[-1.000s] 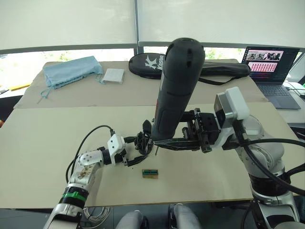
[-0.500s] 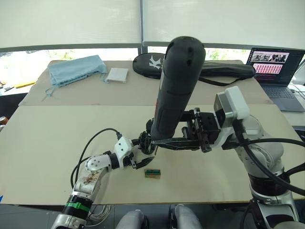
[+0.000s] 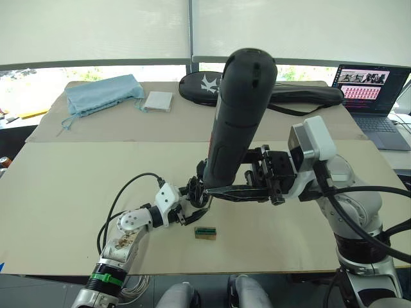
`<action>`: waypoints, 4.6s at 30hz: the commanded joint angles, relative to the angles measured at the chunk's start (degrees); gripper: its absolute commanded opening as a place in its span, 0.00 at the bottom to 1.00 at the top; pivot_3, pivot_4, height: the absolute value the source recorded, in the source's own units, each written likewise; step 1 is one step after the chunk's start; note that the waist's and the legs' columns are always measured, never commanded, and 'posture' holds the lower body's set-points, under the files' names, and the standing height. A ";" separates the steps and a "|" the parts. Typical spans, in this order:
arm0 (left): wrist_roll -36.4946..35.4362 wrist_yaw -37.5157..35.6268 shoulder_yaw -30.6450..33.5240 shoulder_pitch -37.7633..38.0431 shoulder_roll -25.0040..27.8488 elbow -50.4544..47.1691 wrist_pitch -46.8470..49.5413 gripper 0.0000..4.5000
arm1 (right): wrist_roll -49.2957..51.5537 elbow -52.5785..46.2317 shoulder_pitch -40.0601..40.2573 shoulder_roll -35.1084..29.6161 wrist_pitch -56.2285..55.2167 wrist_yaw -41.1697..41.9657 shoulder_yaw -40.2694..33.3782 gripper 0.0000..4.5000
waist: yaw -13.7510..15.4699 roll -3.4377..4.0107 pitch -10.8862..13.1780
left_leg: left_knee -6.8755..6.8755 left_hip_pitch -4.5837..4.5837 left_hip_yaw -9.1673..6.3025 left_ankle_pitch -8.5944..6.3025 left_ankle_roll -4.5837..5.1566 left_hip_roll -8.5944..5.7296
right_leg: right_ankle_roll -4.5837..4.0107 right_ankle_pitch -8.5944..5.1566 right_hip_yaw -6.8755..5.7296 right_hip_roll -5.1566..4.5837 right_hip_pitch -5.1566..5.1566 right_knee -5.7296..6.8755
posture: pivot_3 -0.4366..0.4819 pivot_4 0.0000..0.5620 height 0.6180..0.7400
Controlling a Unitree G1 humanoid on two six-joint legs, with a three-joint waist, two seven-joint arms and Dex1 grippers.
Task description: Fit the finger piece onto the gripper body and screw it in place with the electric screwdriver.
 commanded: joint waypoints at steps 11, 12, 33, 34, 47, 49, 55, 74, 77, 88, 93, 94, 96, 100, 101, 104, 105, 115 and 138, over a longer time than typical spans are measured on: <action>0.69 -1.17 -1.04 -0.94 -0.19 3.60 -0.93 0.51 | 3.77 3.10 -9.16 2.31 1.82 -1.80 -2.14 0.43 | 0.05 0.01 0.00 | 0.00 0.01 0.00 0.00 0.00 -0.01 | 0.00 0.00 -0.02 -0.01 0.01 0.01 | 0.48 0.27 1.00; 0.71 -1.32 -1.07 -1.05 -0.18 3.75 -1.02 0.51 | 3.92 3.35 -9.87 2.72 2.16 -1.86 -2.04 0.43 | 0.07 0.00 0.00 | 0.01 0.01 0.00 0.00 0.00 -0.01 | 0.00 0.00 -0.01 -0.02 0.01 0.01 | 0.48 0.27 1.00; 0.17 -3.33 -1.35 -1.07 0.62 4.01 -0.20 0.51 | -6.69 12.25 -16.65 12.10 -1.27 -1.98 3.43 0.43 | -0.15 0.04 -0.02 | 0.01 0.01 0.00 0.01 -0.01 -0.07 | 0.00 0.00 -0.08 -0.02 0.01 0.07 | 0.48 0.27 1.00; -0.05 -3.54 -1.33 -0.89 0.67 3.82 0.13 0.51 | -7.42 12.59 -16.59 12.01 -1.39 -1.71 3.76 0.43 | -0.16 0.04 -0.02 | 0.01 0.02 0.00 0.02 -0.01 -0.07 | 0.00 0.00 -0.09 -0.01 0.01 0.07 | 0.48 0.27 1.00; 0.28 -3.40 -1.15 0.23 1.58 2.23 0.17 0.51 | -11.76 15.27 -15.86 13.61 -2.47 0.40 5.39 0.43 | -0.62 0.04 -0.02 | 0.00 0.02 0.00 0.04 -0.05 -0.05 | 0.00 0.00 -0.13 0.08 -0.01 0.05 | 0.48 0.27 1.00; 0.27 -3.30 -1.11 0.29 1.68 1.88 0.44 0.51 | -12.24 15.25 -15.54 13.75 -2.79 0.90 5.74 0.43 | -0.75 0.04 -0.02 | 0.00 0.02 0.00 0.04 -0.05 -0.05 | 0.00 0.00 -0.15 0.10 0.00 0.05 | 0.48 0.27 1.00; 0.29 -2.65 -1.03 0.49 1.79 0.81 1.48 0.51 | -12.93 15.21 -15.16 14.12 -3.09 1.48 6.18 0.43 | -0.87 0.04 -0.02 | 0.00 0.02 0.00 0.04 -0.07 -0.05 | 0.00 0.00 -0.24 0.11 0.00 0.05 | 0.48 0.27 1.00; 0.24 -2.05 -1.33 0.68 1.69 -0.21 2.82 0.51 | -15.92 15.87 -13.82 14.74 -5.33 2.72 7.90 0.43 | -0.98 0.04 -0.02 | 0.00 0.03 0.00 0.07 -0.12 -0.06 | 0.00 0.00 -0.46 0.13 0.00 0.04 | 0.48 0.27 1.00; 0.22 -2.10 -1.39 0.76 1.69 -0.19 2.82 0.51 | -16.26 15.60 -13.33 14.58 -5.51 3.21 8.30 0.43 | -0.98 0.04 -0.02 | 0.00 0.03 0.00 0.08 -0.13 -0.06 | 0.00 0.00 -0.47 0.13 0.01 0.04 | 0.48 0.27 1.00; 0.26 -2.34 -1.40 1.00 1.84 0.36 2.49 0.51 | -17.42 15.89 -13.04 14.39 -5.63 4.49 8.95 0.43 | -1.00 0.04 -0.02 | 0.00 0.03 0.00 0.10 -0.16 -0.06 | 0.00 0.00 -0.46 0.14 0.01 0.04 | 0.48 0.27 1.00; 0.23 -2.42 -1.46 1.03 1.79 0.50 2.44 0.51 | -18.07 16.00 -12.77 14.80 -6.22 4.62 8.94 0.43 | -1.02 0.04 -0.02 | 0.00 0.03 0.00 0.10 -0.16 -0.06 | 0.00 0.00 -0.46 0.14 0.01 0.04 | 0.48 0.27 1.00; 0.23 -2.43 -1.46 1.02 1.78 0.53 2.42 0.51 | -18.11 15.97 -12.72 14.92 -6.37 4.59 8.96 0.43 | -1.02 0.04 -0.02 | 0.00 0.03 0.00 0.10 -0.16 -0.06 | 0.00 0.00 -0.46 0.14 0.01 0.04 | 0.48 0.27 1.00; 0.22 -2.44 -1.45 1.01 1.77 0.61 2.37 0.51 | -18.18 16.00 -12.67 15.11 -6.64 4.61 8.96 0.43 | -1.02 0.04 -0.02 | 0.00 0.03 0.00 0.10 -0.16 -0.06 | 0.00 0.00 -0.46 0.14 0.01 0.04 | 0.48 0.27 1.00; 0.25 -2.46 -1.48 1.00 1.72 0.82 2.24 0.51 | -18.60 16.49 -12.91 15.41 -7.05 4.51 8.88 0.43 | -1.04 0.04 -0.02 | 0.00 0.04 0.00 0.10 -0.16 -0.06 | 0.00 0.00 -0.46 0.14 0.01 0.04 | 0.48 0.27 1.00; 0.24 -2.47 -1.49 1.00 1.70 0.85 2.24 0.51 | -18.74 16.63 -12.96 15.36 -6.99 4.58 8.93 0.43 | -1.04 0.04 -0.02 | 0.00 0.04 0.00 0.10 -0.16 -0.06 | 0.00 0.00 -0.46 0.14 0.01 0.04 | 0.48 0.27 1.00; 0.22 -2.48 -1.50 1.06 1.66 0.94 2.17 0.51 | -19.12 16.93 -13.01 15.33 -6.99 4.63 9.07 0.43 | -1.04 0.04 -0.02 | 0.00 0.04 0.00 0.10 -0.17 -0.06 | 0.00 0.00 -0.46 0.14 0.01 0.04 | 0.48 0.27 1.00; 0.22 -2.48 -1.50 1.08 1.66 0.97 2.13 0.51 | -19.24 16.97 -13.00 15.31 -7.02 4.67 9.15 0.43 | -1.04 0.04 -0.02 | 0.00 0.04 0.00 0.10 -0.17 -0.06 | 0.00 0.00 -0.46 0.14 0.01 0.04 | 0.48 0.27 1.00; 0.28 -2.37 -1.50 1.16 1.62 1.13 2.01 0.51 | -20.56 16.85 -13.00 15.28 -7.35 5.25 9.66 0.43 | -1.07 0.04 -0.02 | 0.00 0.04 0.00 0.11 -0.18 -0.06 | 0.00 0.00 -0.46 0.15 0.01 0.05 | 0.48 0.27 1.00; 0.21 -2.42 -1.39 0.83 1.70 1.57 1.64 0.51 | -20.59 17.25 -14.10 15.58 -8.63 5.29 10.00 0.43 | -1.14 0.04 -0.02 | 0.00 0.04 0.00 0.11 -0.19 -0.06 | 0.00 0.00 -0.47 0.15 0.01 0.05 | 0.48 0.27 1.00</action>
